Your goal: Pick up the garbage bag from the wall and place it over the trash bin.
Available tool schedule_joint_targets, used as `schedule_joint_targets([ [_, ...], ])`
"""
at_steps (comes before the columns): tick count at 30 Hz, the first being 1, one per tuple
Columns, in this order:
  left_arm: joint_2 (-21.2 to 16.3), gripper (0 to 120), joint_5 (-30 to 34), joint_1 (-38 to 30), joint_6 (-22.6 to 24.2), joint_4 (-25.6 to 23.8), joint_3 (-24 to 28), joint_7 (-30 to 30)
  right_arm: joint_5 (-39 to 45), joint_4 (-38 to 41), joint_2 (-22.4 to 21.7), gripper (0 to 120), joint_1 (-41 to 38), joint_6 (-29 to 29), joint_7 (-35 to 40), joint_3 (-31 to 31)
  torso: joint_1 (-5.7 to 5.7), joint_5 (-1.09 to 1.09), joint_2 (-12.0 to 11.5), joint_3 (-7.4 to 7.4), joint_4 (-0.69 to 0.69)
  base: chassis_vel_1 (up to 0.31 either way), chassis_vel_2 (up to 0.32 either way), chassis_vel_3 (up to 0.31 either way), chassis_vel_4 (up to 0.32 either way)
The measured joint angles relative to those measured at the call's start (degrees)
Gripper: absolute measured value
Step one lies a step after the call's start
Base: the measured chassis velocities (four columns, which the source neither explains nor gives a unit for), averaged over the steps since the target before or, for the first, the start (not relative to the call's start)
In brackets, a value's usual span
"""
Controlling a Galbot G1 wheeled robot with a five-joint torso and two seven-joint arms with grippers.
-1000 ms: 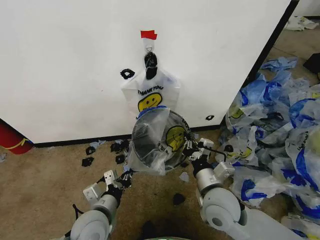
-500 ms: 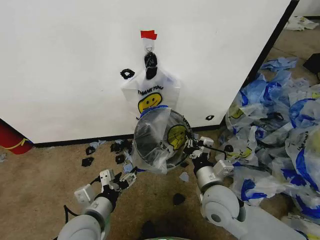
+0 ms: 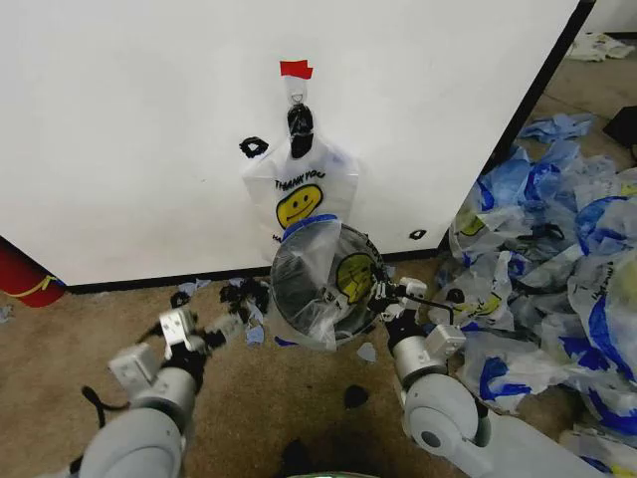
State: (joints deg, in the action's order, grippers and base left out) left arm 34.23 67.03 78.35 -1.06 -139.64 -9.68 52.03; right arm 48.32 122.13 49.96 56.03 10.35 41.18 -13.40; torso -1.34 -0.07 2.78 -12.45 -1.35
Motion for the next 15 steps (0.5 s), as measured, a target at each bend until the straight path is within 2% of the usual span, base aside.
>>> schedule_joint_targets([
  [1, 0.00, 82, 0.00, 0.00, 0.00, 0.00, 0.00, 0.00, 0.00, 0.00, 0.00, 0, 0.00, 0.00, 0.00, 0.00, 0.00, 0.00, 0.00, 0.00, 0.00, 0.000, 0.000, 0.000, 0.000],
  [5, -1.02, 66, -0.12, 0.58, 0.41, -3.79, -7.14, -2.59, -1.79, -1.17, -0.06, 0, -0.19, 0.26, -0.61, -0.54, 0.00, 0.02, 0.00, 0.00, 0.00, 0.000, 0.000, 0.000, 0.000],
  [7, -1.79, 56, 4.12, 0.44, -0.27, -3.87, -9.03, -5.08, -2.77, -1.49, 0.08, 0, -0.78, 0.26, -0.78, -1.19, 0.00, 0.01, 0.00, 0.00, 0.01, 0.000, 0.000, 0.000, 0.000],
  [9, -2.00, 54, 5.95, 0.12, -0.69, -3.87, -9.21, -5.93, -3.04, -1.55, 0.08, 0, -0.98, 0.26, -0.81, -1.40, 0.00, 0.01, 0.00, 0.00, 0.00, 0.000, 0.000, 0.000, 0.000],
  [12, -3.00, 39, 14.83, -2.39, -1.99, -3.87, -8.78, -9.95, -4.66, -2.00, -0.15, 0, -2.22, 0.01, -1.09, -2.70, 0.00, 0.02, 0.00, 0.00, 0.00, 0.000, 0.000, 0.000, 0.000],
  [15, -3.65, 31, 18.57, -4.02, -2.29, -3.87, -7.62, -12.38, -4.91, -1.99, -0.44, 0, -3.03, -0.36, -1.26, -3.48, 0.00, 0.01, 0.00, 0.00, 0.00, 0.000, 0.000, 0.000, 0.000],
])
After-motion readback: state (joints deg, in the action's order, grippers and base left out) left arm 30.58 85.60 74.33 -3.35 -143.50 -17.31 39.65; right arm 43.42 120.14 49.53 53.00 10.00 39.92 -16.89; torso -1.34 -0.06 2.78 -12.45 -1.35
